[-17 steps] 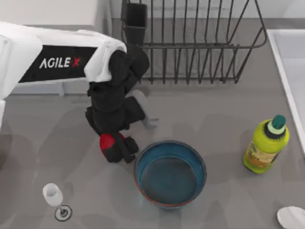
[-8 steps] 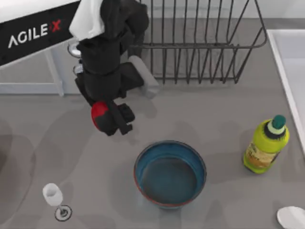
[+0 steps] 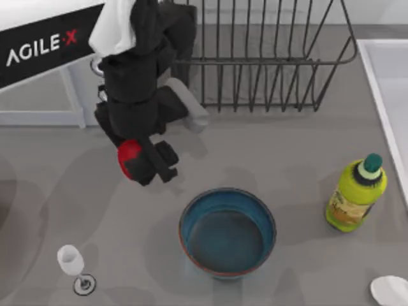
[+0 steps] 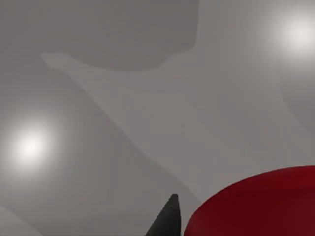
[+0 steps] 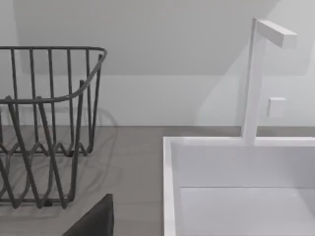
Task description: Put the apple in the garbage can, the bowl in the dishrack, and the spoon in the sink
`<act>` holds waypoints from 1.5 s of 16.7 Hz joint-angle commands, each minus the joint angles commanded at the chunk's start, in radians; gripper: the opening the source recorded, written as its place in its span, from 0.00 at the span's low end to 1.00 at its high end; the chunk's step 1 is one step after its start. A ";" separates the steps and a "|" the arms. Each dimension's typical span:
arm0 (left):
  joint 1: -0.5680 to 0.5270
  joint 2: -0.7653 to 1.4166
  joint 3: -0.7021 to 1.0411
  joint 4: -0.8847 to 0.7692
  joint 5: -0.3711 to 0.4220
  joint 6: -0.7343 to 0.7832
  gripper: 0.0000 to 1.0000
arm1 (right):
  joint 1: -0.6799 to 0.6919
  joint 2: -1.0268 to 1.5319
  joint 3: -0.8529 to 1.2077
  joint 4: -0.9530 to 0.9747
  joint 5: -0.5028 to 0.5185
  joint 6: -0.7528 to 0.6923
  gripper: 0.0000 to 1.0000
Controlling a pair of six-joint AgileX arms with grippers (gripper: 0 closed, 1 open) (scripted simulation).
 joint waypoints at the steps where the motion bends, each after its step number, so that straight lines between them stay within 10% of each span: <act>1: 0.007 -0.007 -0.022 0.003 0.003 -0.042 0.00 | 0.000 0.000 0.000 0.000 0.000 0.000 1.00; 18: 0.607 -0.390 -0.355 0.063 0.011 -1.458 0.00 | 0.000 0.000 0.000 0.000 0.000 0.000 1.00; 25: 0.798 -0.504 -0.354 0.057 -0.007 -1.722 0.00 | 0.000 0.000 0.000 0.000 0.000 0.000 1.00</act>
